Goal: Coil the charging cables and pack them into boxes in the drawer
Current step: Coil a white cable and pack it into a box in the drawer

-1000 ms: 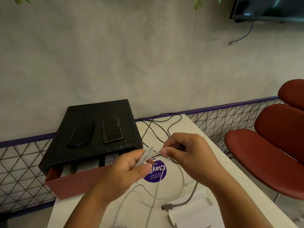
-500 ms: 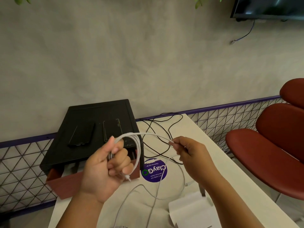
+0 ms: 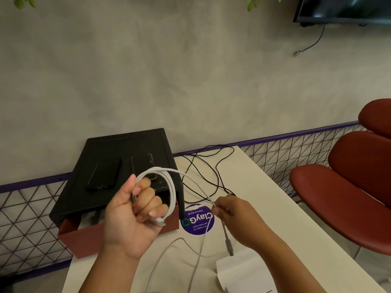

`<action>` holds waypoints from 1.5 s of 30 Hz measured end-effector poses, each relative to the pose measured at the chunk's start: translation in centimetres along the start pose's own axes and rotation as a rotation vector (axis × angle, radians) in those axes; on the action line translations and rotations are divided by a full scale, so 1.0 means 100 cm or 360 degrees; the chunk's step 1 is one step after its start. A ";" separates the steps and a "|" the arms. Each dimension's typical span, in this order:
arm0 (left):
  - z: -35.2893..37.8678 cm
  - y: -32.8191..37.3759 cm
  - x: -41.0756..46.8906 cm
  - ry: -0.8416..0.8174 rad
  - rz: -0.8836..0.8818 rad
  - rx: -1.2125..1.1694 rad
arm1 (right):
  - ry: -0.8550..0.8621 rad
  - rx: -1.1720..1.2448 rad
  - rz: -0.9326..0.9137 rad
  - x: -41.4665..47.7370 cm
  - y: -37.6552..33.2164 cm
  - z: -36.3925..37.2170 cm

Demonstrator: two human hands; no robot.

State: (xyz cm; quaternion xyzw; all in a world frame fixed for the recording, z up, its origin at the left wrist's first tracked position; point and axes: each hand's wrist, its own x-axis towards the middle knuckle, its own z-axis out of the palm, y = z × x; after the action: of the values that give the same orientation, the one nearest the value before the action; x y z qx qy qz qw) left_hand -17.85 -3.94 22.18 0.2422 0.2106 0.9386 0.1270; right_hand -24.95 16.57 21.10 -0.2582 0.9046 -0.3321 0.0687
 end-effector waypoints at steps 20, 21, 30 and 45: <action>0.003 -0.047 0.013 0.0154 -0.0036 -0.0263 | 0.0370 0.1984 0.0275 -0.007 -0.012 -0.001; 0.004 -0.048 0.013 0.0182 -0.0034 -0.0278 | 0.0405 0.1958 0.0276 -0.007 -0.011 0.001; 0.004 -0.049 0.016 0.0210 -0.0054 -0.0289 | 0.0459 0.1846 0.0235 -0.012 -0.019 0.003; 0.041 -0.062 0.024 0.1263 0.0152 0.0901 | -0.0298 0.2177 0.0128 -0.024 -0.041 0.012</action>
State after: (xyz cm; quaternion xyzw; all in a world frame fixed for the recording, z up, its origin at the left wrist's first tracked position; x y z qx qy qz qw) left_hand -16.95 3.74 23.59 -0.0996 0.4783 0.8691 -0.0771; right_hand -20.78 14.51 22.68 -0.1506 0.4910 -0.8015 0.3063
